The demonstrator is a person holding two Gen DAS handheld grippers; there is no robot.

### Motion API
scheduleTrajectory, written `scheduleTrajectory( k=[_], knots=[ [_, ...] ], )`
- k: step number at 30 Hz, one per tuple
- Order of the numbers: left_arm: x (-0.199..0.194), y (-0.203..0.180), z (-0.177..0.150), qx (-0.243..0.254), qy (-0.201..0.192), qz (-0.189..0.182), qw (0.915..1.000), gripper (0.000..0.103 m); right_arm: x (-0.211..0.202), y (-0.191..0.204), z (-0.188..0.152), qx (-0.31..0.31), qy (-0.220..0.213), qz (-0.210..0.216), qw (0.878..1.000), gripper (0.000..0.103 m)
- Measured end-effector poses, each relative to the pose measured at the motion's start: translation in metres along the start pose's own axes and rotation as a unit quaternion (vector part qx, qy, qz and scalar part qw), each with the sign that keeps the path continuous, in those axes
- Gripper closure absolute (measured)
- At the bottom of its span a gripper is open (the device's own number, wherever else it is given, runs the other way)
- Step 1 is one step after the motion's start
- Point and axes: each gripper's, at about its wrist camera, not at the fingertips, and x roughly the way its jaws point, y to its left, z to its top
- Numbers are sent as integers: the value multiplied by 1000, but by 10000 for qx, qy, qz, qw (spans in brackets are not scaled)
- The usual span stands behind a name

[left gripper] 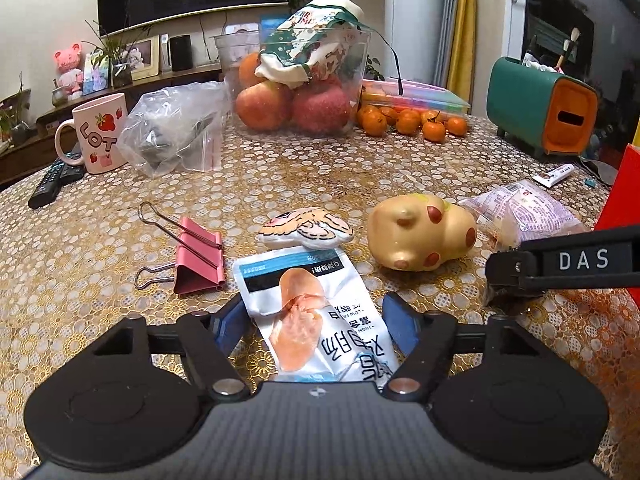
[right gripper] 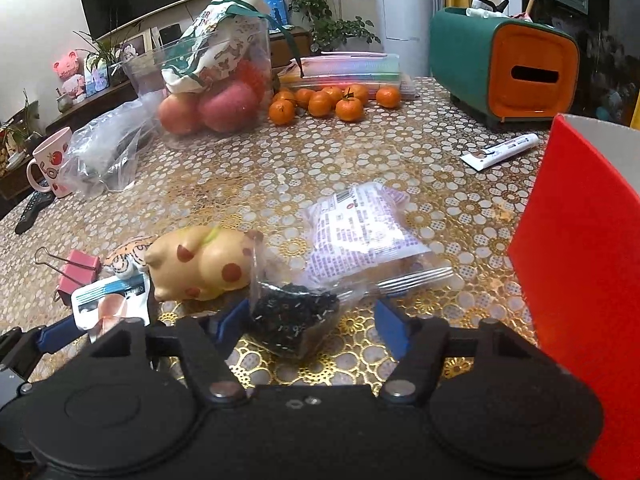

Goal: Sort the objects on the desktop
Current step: 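Grasp the white sausage snack packet with left tool while right tool grasps black-item bag, then carry the snack packet and black-item bag with both tools over the red box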

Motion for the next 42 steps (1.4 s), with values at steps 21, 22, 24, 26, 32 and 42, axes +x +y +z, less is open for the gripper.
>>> scheduleTrajectory(
  k=[21,22,24,26,32,42],
  knots=[
    [-37,12,-7,-365,183,-292,9987,35,-42,1,-13,-127,-37,109,9999,68],
    [-40,11,-8,-359,191,-310,9987,35,-45,0,-14,-135,-36,107,9998,68],
    [-46,9,-8,-362,200,-356,9985,35,-51,0,-17,-152,-34,113,9998,68],
    [-54,7,-9,-341,187,-407,9984,35,-59,-1,-20,-176,-46,122,9998,69],
    [-76,0,-10,-265,177,-548,9980,35,-84,-4,-26,-228,-114,188,9995,69],
    [-112,-23,-3,-93,80,-834,9964,35,-129,-14,-33,-286,-306,225,9989,69]
  ],
)
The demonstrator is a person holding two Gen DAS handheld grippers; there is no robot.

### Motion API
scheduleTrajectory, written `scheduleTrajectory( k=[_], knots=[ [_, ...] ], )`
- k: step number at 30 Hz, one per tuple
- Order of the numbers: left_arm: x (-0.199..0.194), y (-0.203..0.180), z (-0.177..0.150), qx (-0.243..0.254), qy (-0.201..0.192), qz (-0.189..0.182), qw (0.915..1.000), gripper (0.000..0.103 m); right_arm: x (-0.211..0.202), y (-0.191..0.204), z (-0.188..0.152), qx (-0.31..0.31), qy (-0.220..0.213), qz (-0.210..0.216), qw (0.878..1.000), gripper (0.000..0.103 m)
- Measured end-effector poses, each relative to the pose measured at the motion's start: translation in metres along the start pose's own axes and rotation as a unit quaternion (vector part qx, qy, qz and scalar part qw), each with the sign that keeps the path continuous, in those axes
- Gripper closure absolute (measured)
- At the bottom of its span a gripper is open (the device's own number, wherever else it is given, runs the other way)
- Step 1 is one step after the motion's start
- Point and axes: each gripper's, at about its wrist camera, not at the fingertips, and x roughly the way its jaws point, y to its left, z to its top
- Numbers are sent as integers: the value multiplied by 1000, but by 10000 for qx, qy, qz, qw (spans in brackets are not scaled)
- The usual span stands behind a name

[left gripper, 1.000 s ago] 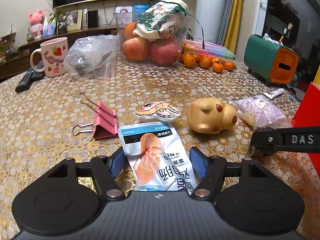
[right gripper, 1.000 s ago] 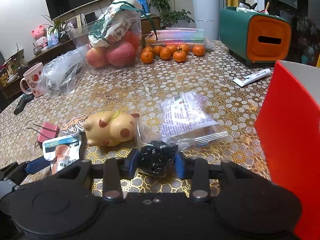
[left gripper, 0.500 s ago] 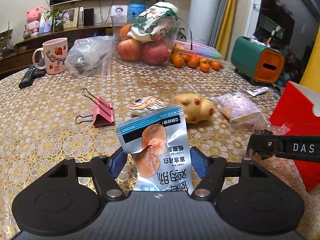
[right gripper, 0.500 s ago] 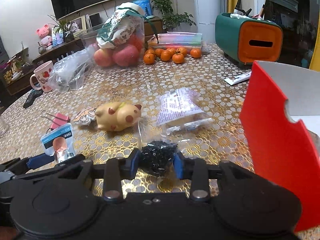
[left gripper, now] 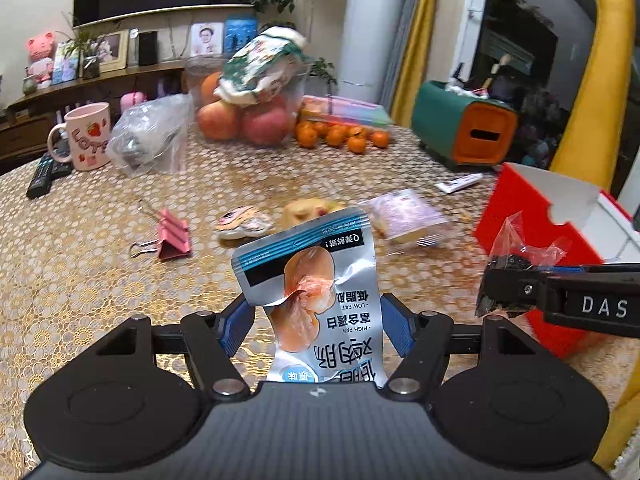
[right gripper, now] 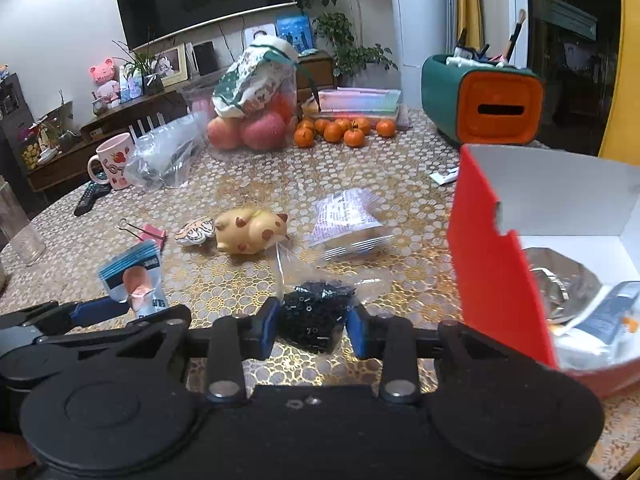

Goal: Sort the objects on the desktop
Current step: 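Carry the snack packet and black-item bag with both tools over the red box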

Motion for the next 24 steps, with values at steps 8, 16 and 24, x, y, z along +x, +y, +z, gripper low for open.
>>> scheduleTrajectory(
  k=[8,16,24],
  knots=[
    [-22,-30,13,87,7,-379,9992,35,-40,-16,-2,29,-90,-38,9999,69],
    [-37,-67,23,416,-6,-662,9969,35,-72,-39,-3,82,-248,-39,9996,69],
    [-45,-106,32,755,11,-989,9922,35,-101,-74,-2,43,-288,-76,9995,69]
  ],
)
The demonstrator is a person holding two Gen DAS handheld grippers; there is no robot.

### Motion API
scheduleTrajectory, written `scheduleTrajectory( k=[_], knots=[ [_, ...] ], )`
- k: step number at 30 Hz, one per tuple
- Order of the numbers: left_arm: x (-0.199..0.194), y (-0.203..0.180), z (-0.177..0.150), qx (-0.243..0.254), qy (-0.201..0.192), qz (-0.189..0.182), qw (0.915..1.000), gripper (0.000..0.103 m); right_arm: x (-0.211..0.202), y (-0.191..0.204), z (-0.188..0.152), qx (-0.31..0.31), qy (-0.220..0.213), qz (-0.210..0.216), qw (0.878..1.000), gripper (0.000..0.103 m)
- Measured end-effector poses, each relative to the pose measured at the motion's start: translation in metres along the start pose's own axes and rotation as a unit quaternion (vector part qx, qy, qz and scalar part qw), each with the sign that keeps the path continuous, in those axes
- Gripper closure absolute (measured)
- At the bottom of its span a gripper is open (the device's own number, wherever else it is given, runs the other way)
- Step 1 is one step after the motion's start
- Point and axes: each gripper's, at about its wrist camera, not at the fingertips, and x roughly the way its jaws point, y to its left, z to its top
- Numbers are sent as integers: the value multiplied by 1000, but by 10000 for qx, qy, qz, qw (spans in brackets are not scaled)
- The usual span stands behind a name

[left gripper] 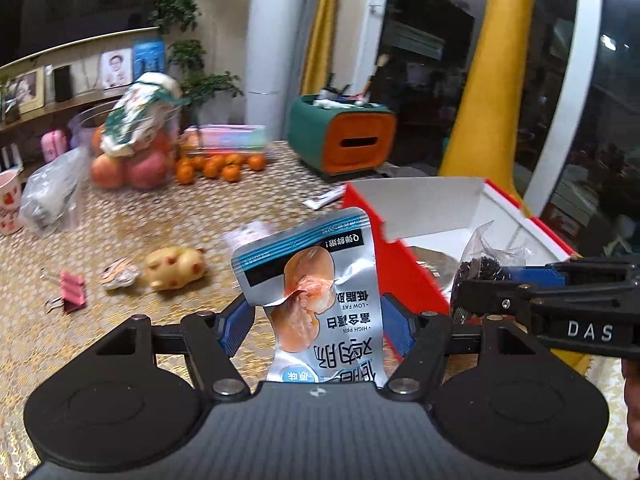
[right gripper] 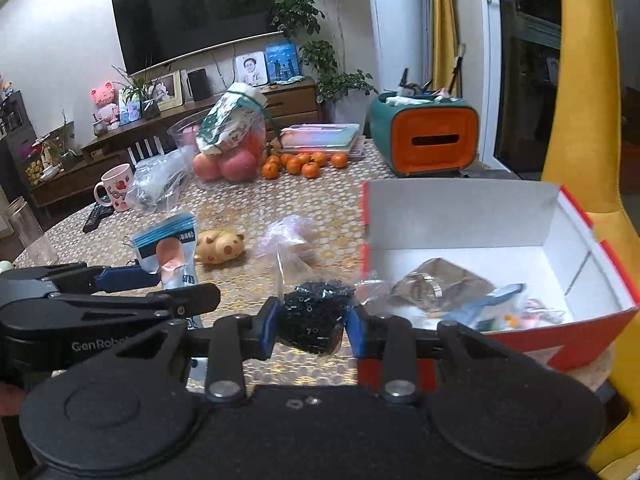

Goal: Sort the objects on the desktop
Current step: 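Carry the snack packet and black-item bag with both tools over the red box, then open both tools to drop the snack packet and black-item bag in the box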

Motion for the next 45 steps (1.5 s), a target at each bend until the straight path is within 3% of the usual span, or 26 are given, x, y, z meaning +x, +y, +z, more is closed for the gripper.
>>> scheduleTrajectory(
  k=[21,37,45],
  knots=[
    [47,-93,39,828,254,-591,9945,35,-22,-111,9,153,-110,-702,9974,69],
    [126,-129,68,1137,842,-622,9880,35,22,-166,30,116,62,-1034,9946,69],
    [162,-132,69,1210,1097,-477,9854,35,64,-176,39,29,475,-994,9939,69]
  ],
)
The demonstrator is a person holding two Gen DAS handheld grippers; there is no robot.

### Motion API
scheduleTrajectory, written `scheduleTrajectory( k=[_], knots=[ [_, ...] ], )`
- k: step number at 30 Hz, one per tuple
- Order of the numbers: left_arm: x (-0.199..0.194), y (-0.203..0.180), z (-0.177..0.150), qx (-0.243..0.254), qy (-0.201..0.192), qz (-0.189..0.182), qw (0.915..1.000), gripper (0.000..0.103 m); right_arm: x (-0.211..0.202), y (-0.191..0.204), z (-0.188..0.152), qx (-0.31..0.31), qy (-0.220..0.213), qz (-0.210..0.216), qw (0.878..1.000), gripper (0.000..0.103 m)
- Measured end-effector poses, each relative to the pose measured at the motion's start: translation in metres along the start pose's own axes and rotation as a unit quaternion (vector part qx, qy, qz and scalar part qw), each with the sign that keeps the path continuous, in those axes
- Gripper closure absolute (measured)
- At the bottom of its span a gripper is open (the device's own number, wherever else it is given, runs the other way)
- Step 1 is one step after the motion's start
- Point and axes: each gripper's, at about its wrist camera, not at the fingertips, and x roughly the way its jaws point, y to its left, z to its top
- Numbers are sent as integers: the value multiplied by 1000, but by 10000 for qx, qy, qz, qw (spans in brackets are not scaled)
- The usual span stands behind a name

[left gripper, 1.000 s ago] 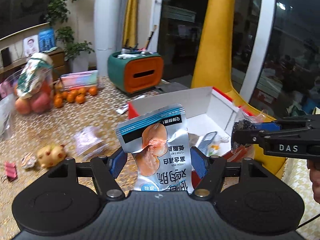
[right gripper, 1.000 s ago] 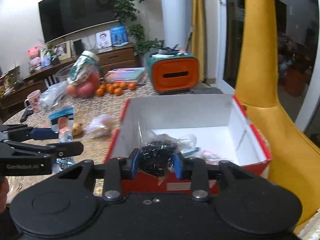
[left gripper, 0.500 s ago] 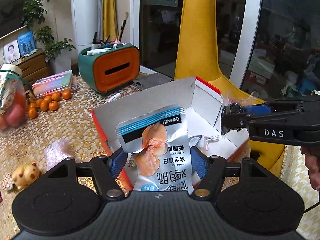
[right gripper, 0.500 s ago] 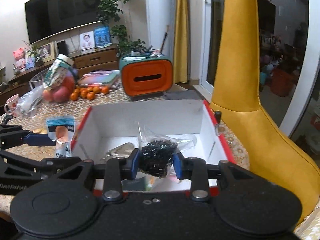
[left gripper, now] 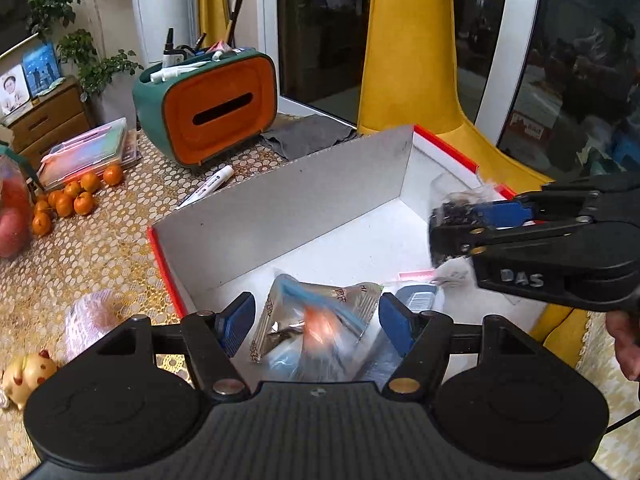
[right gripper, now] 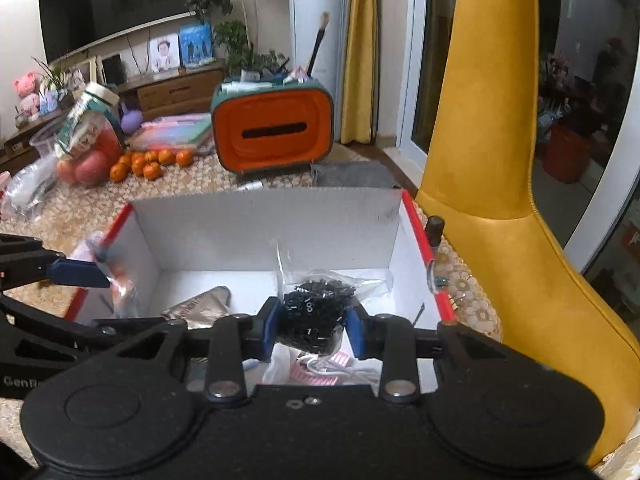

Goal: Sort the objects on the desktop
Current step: 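Open both tools to drop the snack packet and black-item bag in the box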

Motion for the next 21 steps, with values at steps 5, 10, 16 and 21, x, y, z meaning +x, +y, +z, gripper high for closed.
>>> scheduleTrajectory(
  k=[5,10,16,21],
  knots=[
    [12,0,-2,31,139,-9,9999,35,32,3,4,-19,331,-24,9994,69],
    [14,7,-8,-171,192,-157,9995,35,56,9,7,-230,718,0,9972,69],
    [14,9,-13,-275,129,-363,9989,35,66,15,10,-429,946,-22,9946,68],
    [9,8,-15,-412,84,-536,9977,34,65,14,9,-394,1005,-26,9942,58]
  ],
)
